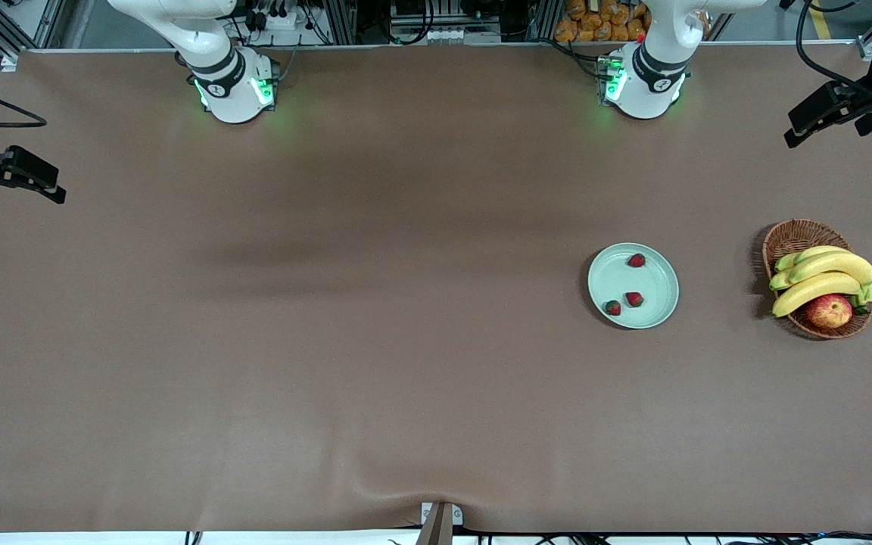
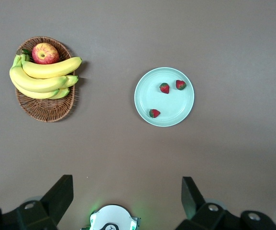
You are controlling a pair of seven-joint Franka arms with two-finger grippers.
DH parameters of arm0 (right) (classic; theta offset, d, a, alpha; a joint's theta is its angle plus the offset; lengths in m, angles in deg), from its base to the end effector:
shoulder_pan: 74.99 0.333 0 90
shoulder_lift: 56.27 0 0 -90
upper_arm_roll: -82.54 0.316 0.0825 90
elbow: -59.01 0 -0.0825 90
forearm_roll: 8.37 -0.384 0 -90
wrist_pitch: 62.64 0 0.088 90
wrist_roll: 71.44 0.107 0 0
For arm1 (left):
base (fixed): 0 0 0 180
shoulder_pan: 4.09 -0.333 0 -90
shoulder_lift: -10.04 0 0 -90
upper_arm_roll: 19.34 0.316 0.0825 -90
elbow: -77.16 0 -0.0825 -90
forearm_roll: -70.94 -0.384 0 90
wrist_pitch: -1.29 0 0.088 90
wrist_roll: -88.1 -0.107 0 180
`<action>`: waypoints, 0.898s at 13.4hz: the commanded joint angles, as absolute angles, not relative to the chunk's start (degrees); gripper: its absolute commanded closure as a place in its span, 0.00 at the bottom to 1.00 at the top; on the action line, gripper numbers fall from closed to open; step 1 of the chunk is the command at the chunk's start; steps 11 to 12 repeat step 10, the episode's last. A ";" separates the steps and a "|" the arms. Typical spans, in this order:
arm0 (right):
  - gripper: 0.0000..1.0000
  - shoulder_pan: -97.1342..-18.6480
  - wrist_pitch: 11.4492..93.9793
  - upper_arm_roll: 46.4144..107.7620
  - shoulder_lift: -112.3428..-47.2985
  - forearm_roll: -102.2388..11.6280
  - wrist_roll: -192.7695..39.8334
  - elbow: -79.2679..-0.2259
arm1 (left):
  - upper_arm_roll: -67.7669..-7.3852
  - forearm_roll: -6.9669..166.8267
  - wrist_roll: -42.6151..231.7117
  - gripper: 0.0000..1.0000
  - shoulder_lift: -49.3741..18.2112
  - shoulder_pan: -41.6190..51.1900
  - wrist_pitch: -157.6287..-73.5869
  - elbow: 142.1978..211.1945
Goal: Collect all strawberries into plate
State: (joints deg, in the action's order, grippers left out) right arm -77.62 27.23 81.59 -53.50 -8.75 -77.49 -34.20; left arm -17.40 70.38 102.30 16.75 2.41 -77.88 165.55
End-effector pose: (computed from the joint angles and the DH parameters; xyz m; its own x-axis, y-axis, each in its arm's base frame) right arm 0.5377 -0.0331 0.6243 0.9990 0.0431 -0.0091 0.0431 -0.9990 -0.0084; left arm 0.4949 -0.0370 0.6829 0.9848 0.1689 -0.0411 0.1684 -0.9856 -0.0163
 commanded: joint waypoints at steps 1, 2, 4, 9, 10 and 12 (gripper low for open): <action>0.00 -77.36 26.57 81.39 -53.46 -8.72 -77.68 -33.63 | -17.23 70.50 101.19 0.00 17.51 2.42 -77.55 165.58; 0.00 -77.36 26.57 81.39 -53.46 -8.72 -77.68 -33.71 | -17.23 70.50 101.19 0.00 17.60 2.42 -77.55 165.58; 0.00 -77.36 26.57 81.39 -53.54 -8.72 -77.68 -33.63 | -17.23 70.50 101.19 0.00 17.60 2.42 -77.55 165.58; 0.00 -77.36 26.57 81.39 -53.54 -8.64 -77.68 -33.71 | -17.14 70.50 101.11 0.00 17.60 2.42 -77.19 165.58; 0.00 -77.36 26.57 81.39 -53.54 -8.72 -77.68 -33.63 | -17.14 70.50 101.11 0.00 17.60 2.42 -77.11 165.58; 0.00 -77.36 26.57 81.39 -53.54 -8.72 -77.68 -33.63 | -17.14 70.50 101.11 0.00 17.60 2.42 -77.11 165.58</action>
